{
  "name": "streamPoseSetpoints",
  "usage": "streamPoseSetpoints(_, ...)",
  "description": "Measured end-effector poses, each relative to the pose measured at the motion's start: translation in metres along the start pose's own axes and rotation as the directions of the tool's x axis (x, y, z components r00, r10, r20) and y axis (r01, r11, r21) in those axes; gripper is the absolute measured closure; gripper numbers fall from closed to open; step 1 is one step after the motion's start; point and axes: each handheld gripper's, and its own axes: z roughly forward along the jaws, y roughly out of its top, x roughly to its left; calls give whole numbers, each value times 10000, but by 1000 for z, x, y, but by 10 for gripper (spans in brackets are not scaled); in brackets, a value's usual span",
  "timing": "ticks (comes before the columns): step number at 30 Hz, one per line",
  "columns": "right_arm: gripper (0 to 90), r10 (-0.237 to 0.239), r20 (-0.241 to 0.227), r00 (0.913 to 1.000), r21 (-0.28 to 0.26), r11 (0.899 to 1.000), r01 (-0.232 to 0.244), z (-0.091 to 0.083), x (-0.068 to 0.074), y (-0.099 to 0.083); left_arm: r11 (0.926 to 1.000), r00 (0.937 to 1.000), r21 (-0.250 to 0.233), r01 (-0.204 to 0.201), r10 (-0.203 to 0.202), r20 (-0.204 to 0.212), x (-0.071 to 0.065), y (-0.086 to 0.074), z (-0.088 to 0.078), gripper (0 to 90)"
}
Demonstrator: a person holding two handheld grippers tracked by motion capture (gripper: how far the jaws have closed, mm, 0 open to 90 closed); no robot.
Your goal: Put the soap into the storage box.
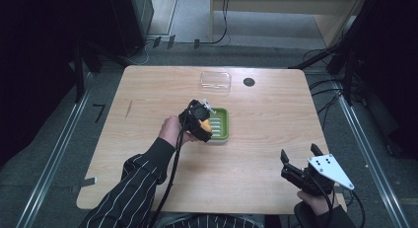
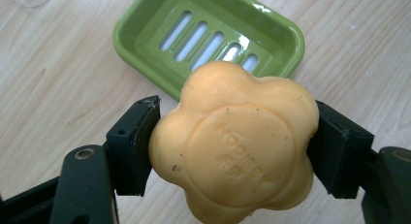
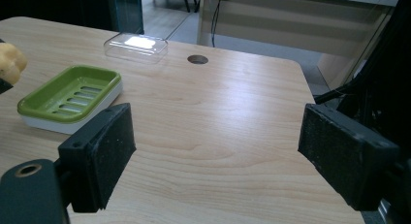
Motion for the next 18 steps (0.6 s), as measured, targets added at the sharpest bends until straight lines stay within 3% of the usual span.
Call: streamPoseSetpoints(18, 137, -20, 131, 9999, 17, 10000, 20, -5, 0, -1, 9994, 9999, -317, -162, 161, -40, 8, 15, 1, 279)
